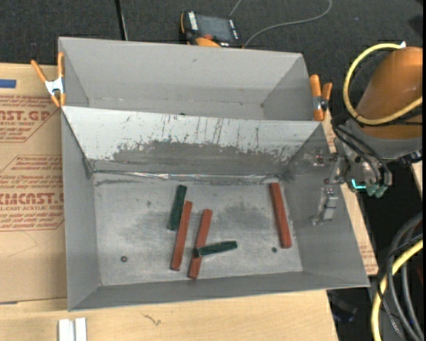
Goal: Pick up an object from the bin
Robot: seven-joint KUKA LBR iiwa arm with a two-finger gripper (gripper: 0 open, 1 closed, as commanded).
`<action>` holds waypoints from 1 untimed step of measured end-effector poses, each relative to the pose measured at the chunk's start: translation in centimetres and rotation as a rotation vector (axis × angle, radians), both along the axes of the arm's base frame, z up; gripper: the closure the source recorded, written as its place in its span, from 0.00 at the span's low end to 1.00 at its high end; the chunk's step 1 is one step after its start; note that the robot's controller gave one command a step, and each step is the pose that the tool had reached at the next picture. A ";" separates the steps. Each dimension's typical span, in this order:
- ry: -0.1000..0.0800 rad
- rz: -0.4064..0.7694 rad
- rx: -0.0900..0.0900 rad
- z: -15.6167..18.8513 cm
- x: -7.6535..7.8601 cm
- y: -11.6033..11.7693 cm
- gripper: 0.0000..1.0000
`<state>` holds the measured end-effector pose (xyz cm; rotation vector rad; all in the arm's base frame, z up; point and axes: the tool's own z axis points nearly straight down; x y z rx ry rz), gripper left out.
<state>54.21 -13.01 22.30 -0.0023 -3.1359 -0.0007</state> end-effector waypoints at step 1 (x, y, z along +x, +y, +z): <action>-0.001 -0.002 0.003 -8.3 2.2 5.3 0.00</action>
Offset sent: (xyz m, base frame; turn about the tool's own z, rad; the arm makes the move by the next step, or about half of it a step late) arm 0.0227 0.0493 -0.0786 0.0059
